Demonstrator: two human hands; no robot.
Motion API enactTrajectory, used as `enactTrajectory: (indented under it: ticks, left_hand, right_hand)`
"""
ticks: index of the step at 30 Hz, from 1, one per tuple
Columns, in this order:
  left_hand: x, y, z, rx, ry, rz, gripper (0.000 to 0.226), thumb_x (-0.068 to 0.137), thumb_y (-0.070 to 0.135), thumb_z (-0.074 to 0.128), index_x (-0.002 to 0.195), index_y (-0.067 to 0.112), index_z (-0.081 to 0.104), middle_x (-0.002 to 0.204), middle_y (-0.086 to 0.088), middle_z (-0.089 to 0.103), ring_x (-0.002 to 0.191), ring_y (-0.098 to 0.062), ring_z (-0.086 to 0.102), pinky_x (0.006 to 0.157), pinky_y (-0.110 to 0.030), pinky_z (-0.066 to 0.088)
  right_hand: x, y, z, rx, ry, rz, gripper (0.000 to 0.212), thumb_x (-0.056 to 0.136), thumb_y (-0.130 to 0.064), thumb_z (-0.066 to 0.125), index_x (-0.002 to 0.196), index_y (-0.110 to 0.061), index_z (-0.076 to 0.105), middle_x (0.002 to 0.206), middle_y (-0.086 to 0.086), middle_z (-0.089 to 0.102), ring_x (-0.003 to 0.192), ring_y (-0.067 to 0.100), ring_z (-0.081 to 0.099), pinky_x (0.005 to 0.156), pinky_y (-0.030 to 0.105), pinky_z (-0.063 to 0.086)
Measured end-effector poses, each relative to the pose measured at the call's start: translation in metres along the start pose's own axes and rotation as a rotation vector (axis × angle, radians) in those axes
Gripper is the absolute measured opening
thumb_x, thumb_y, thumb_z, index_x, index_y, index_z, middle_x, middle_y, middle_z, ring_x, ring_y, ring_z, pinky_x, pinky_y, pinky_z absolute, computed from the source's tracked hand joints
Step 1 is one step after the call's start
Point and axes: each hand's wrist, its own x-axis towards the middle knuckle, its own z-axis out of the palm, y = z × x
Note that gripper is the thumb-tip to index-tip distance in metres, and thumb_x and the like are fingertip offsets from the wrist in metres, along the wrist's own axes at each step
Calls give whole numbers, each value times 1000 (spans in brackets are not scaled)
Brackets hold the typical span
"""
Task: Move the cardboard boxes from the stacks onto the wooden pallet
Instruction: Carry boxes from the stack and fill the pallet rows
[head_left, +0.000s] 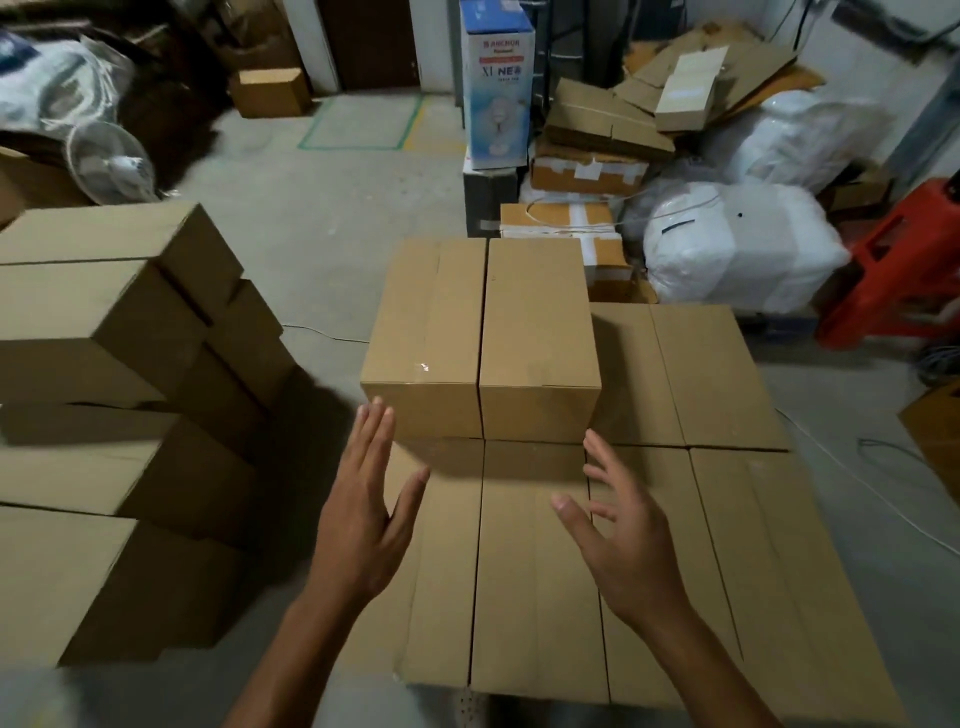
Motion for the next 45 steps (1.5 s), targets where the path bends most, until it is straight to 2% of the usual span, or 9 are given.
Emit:
enactTrajectory:
  ticks: [6, 9, 13, 17, 21, 27, 34, 38, 45]
  left_hand:
    - [-101, 6, -41, 12, 137, -170, 75, 96, 56, 39, 157, 13, 30, 165, -2, 24, 154, -10, 15, 121, -49, 28]
    - [-140, 1, -63, 28, 189, -240, 70, 98, 48, 46, 156, 13, 32, 165, -1, 26, 153, -10, 16, 122, -41, 25]
    - [-173, -9, -95, 92, 233, -289, 67, 97, 43, 46, 156, 13, 33, 164, -2, 28, 153, -12, 17, 120, -29, 18]
    - [-190, -36, -124, 158, 239, -309, 68, 98, 50, 42, 156, 15, 33, 163, -6, 28, 153, -19, 17, 119, -37, 18]
    - [-200, -96, -143, 234, 176, -368, 69, 98, 53, 40, 156, 18, 31, 164, -7, 26, 153, -23, 16, 118, -41, 23]
    - [-200, -213, -185, 262, 128, -476, 70, 96, 52, 44, 155, 15, 35, 161, -11, 31, 151, -28, 23, 118, -48, 32]
    - [-184, -331, -248, 253, -18, -578, 76, 94, 56, 45, 156, 13, 30, 162, -15, 26, 151, -32, 22, 119, -51, 31]
    - [-164, -377, -283, 237, 26, -597, 74, 96, 54, 47, 154, 11, 33, 159, -17, 30, 149, -34, 25, 119, -50, 30]
    - [-89, -425, -329, 230, 150, -601, 71, 97, 49, 47, 155, 13, 29, 161, -16, 27, 151, -32, 20, 121, -50, 26]
  right_hand:
    - [-59, -28, 18, 28, -91, -107, 64, 88, -50, 63, 145, -42, 35, 141, -17, 45, 123, -12, 46, 91, 18, 48]
    - [-78, -38, 40, 43, -161, -139, 61, 92, -39, 67, 146, -40, 38, 135, -18, 47, 119, -12, 47, 89, 15, 48]
    - [-97, -53, 77, 38, -267, -181, 60, 94, -38, 67, 147, -36, 41, 136, -18, 48, 119, -7, 50, 89, 15, 49]
    - [-106, -71, 128, -35, -357, -256, 60, 95, -39, 66, 149, -29, 43, 146, -7, 50, 126, 5, 50, 96, 30, 53]
    - [-104, -79, 197, -177, -476, -318, 69, 93, -54, 58, 153, -28, 37, 155, -2, 41, 138, 16, 44, 105, 45, 50]
    - [-82, -96, 322, -309, -518, -359, 69, 97, -51, 58, 155, -26, 33, 158, -1, 38, 143, 16, 36, 110, 34, 40]
    - [-56, -122, 460, -362, -555, -261, 71, 96, -46, 62, 156, -23, 33, 157, 3, 39, 141, 22, 40, 109, 37, 40]
    - [-36, -150, 510, -332, -568, -262, 70, 96, -47, 61, 156, -24, 32, 158, 2, 38, 143, 22, 39, 113, 40, 41]
    - [27, -198, 571, -273, -542, -305, 70, 95, -49, 61, 155, -25, 33, 157, 1, 39, 139, 20, 43, 106, 47, 49]
